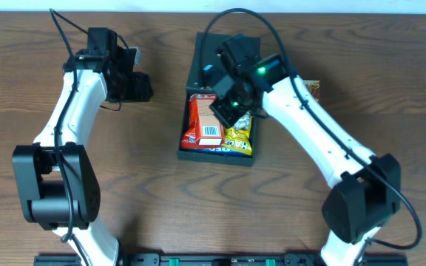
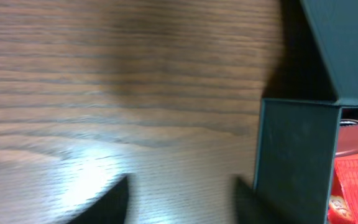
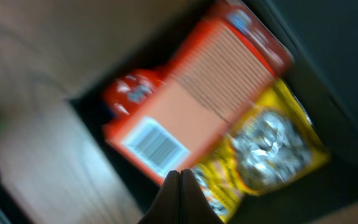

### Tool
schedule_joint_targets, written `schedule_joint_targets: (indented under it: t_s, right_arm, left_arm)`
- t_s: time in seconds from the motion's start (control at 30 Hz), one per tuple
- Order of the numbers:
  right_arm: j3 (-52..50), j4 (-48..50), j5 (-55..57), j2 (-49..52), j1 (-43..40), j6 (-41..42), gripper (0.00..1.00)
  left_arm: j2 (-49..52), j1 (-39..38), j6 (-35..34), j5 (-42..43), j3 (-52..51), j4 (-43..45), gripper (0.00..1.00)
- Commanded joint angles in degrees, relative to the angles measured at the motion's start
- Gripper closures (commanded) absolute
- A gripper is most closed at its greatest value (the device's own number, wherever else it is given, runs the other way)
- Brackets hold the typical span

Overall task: Pack container
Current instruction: 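Press the contents flat with the right gripper and raise it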

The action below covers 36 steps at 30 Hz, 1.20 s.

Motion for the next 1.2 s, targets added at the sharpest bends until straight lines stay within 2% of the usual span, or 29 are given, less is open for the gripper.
schedule_joint_targets:
  t_s: [0.0, 0.13, 0.43, 0.63, 0.97, 1.17]
  right_arm:
    - [-4.79, 1.7, 1.07, 0.0, -2.12, 4.26, 0.99]
    - [-9.6, 6.75, -3.61, 0.07, -2.78, 4.68, 0.99]
    - [-15.37, 16.72, -3.56, 0.79, -2.73, 9.68, 0.99]
    - [-16.26, 18.18, -6.19, 3.67, -2.71, 11.74, 0.99]
    - [-16.17, 20.63, -12.68, 4.72, -2.08, 11.76, 0.99]
    - [-15.02, 18.51, -9.46, 4.7, -2.38, 11.5, 0.99]
  left_arm:
    - [-0.31, 0.02, -0.46, 7.23, -4.33, 1.75, 0.93]
    - [-0.31, -0.28, -4.63, 13.03, -8.7, 6.49, 0.94]
    - [-0.2, -3.67, -9.38, 15.54, -11.56, 8.02, 0.94]
    - [0.98, -6.64, -10.84, 15.63, -11.56, 8.94, 0.94]
    - [2.27, -6.93, -12.87, 16.15, -11.56, 9.33, 0.94]
    - [2.27, -6.93, -12.9, 17.14, -11.56, 9.35, 0.94]
